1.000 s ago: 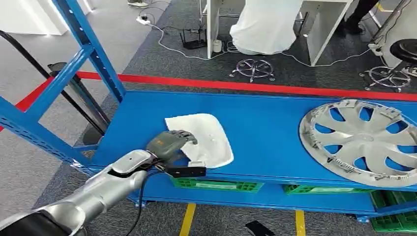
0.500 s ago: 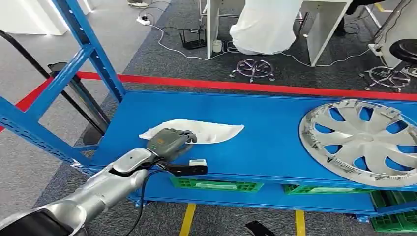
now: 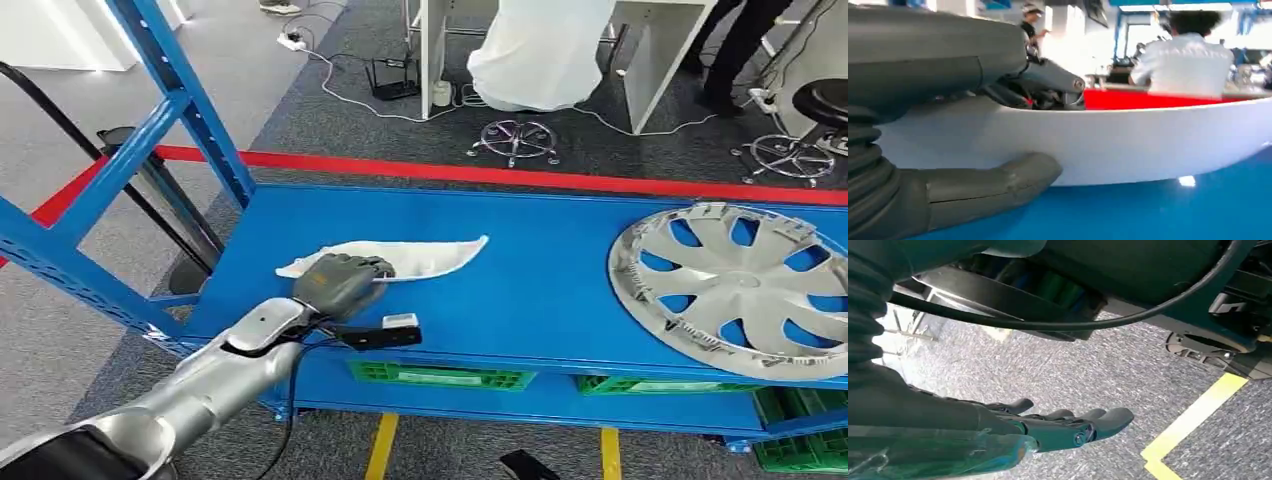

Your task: Take the parts from the cabinet and place them on the table.

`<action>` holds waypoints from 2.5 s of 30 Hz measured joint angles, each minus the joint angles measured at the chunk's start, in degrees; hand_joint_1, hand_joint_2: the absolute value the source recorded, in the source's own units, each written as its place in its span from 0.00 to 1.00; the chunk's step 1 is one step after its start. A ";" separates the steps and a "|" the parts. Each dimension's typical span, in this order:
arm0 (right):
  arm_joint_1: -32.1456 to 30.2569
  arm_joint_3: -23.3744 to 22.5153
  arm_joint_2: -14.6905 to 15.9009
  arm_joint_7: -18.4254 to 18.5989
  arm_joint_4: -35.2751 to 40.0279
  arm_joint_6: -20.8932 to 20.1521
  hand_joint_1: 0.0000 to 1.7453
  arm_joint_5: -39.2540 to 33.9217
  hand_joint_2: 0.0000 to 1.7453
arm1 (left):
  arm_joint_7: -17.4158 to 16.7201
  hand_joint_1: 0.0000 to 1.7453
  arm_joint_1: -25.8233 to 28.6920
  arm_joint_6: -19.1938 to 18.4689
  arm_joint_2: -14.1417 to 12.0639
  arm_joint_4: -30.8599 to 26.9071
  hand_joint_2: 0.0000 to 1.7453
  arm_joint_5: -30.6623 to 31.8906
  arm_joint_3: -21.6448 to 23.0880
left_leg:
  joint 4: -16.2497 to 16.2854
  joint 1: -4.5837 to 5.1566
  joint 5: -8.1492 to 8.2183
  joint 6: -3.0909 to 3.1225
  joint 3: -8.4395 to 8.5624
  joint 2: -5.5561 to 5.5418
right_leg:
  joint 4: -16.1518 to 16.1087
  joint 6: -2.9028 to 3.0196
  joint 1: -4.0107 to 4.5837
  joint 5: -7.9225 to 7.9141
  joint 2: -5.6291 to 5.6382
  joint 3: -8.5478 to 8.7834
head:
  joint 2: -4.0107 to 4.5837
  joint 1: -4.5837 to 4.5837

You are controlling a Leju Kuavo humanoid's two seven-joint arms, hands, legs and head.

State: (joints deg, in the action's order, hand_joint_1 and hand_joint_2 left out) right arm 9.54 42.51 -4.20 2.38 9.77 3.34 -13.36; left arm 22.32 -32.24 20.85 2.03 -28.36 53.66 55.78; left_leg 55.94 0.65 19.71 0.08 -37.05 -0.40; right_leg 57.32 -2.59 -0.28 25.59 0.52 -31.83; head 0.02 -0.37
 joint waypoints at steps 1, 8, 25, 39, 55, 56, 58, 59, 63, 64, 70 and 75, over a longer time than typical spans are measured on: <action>-0.13 -0.02 0.00 -0.15 0.02 0.11 0.00 -0.26 1.00 | -0.71 1.00 0.16 0.04 -0.20 -1.26 1.00 0.29 -0.31 | 0.00 0.00 0.00 0.00 -0.02 0.00 | 0.00 0.00 0.00 0.00 0.00 -0.01 | 0.00 -0.02; -0.83 -0.66 0.00 -0.66 0.00 0.59 0.00 -0.46 1.00 | -3.70 1.00 1.16 -0.26 -2.69 -11.77 1.00 2.04 -2.01 | 0.00 0.00 0.00 0.00 -0.09 0.00 | 0.00 0.00 0.00 0.00 -0.02 -0.06 | 0.00 0.00; -1.09 -1.57 0.00 -0.68 0.00 0.83 0.00 -0.68 1.00 | -5.97 1.00 2.40 0.13 -5.73 -23.92 1.00 4.11 -2.73 | 0.00 0.00 0.00 0.00 -0.12 0.00 | 0.00 0.00 0.00 0.00 -0.02 -0.10 | 0.00 0.00; -1.27 -2.47 0.00 -0.83 0.00 0.85 0.00 -0.39 1.00 | -4.86 1.00 3.84 -0.39 -6.93 -29.93 1.00 1.34 -2.67 | 0.00 0.00 0.00 0.00 -0.16 0.00 | 0.00 0.00 0.00 0.00 -0.02 -0.13 | 0.00 -0.02; -1.59 -3.17 -0.15 -2.36 0.02 1.00 0.00 -1.38 1.00 | -5.38 1.00 8.09 0.55 -7.17 -35.22 1.00 -0.13 -2.67 | -1.95 -0.68 -1.85 0.85 -0.38 0.43 | 16.24 -2.08 -0.68 9.59 -0.08 -5.59 | 0.00 0.02; -1.61 -3.39 -0.15 -2.76 0.02 0.87 0.00 -1.38 1.00 | -5.47 1.00 8.83 0.87 -7.21 -35.57 1.00 -0.15 -2.69 | -1.86 -0.91 -2.11 0.53 -0.67 0.40 | 13.36 -2.36 -0.89 7.78 -0.09 -3.63 | 0.00 0.09; -1.85 -3.61 -0.11 -3.30 0.00 0.63 0.00 -1.44 1.00 | -5.60 1.00 9.87 1.55 -7.32 -36.16 1.00 -0.15 -2.73 | -1.14 -1.70 -2.52 -0.23 -1.53 0.29 | 2.68 -3.37 -1.60 3.42 -0.19 2.48 | 0.00 0.09; -1.78 -3.69 -0.26 -3.45 0.04 0.59 0.00 -1.44 1.00 | -5.62 1.00 10.16 1.70 -7.45 -36.44 1.00 -0.17 -2.86 | -0.54 -1.52 -2.65 -0.87 -2.13 0.18 | -0.44 -3.98 -1.64 4.38 0.06 3.87 | 0.00 0.19; -1.94 -3.93 -0.31 -4.46 0.04 0.24 0.00 -1.42 1.00 | -5.75 1.00 11.73 2.45 -7.65 -37.34 1.00 -0.19 -3.08 | -0.32 -1.43 -4.34 -1.95 -2.52 0.00 | 1.87 -1.18 -1.19 2.84 0.99 2.25 | 0.00 -0.28; -1.98 -3.93 -0.31 -4.74 0.04 0.13 0.00 -1.42 1.00 | -5.75 1.00 12.13 2.58 -7.76 -37.38 1.00 -0.17 -3.08 | -0.28 -1.57 -4.26 -2.20 -2.76 0.02 | 1.83 -0.34 -1.42 2.32 0.86 1.36 | 0.00 -0.26; -2.13 -4.07 -0.24 -6.05 0.04 -0.11 0.00 -0.96 1.00 | -5.75 1.00 14.18 3.63 -7.91 -38.30 1.00 0.37 -3.48 | 19.16 -1.58 9.74 -2.64 -7.45 0.11 | 1.88 1.33 -1.13 -1.09 0.37 -2.82 | 0.00 -0.72; -2.25 -4.13 -0.20 -7.39 0.04 0.41 0.00 -0.55 1.00 | -6.41 1.00 15.53 4.59 -8.06 -38.82 1.00 0.88 -4.77 | 1.69 -1.27 7.78 -1.46 6.98 0.09 | 1.93 0.11 -0.78 -3.34 0.39 -5.34 | 0.00 -0.70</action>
State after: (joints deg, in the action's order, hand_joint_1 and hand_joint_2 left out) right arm 7.29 38.38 -4.39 -5.00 9.81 3.76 -13.90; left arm 15.91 -16.71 25.44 -6.03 -67.19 54.53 51.01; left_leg 57.63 -0.62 27.48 -1.38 -30.07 -0.31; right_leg 59.25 -2.48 -1.05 22.25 0.92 -37.17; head 0.02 -1.07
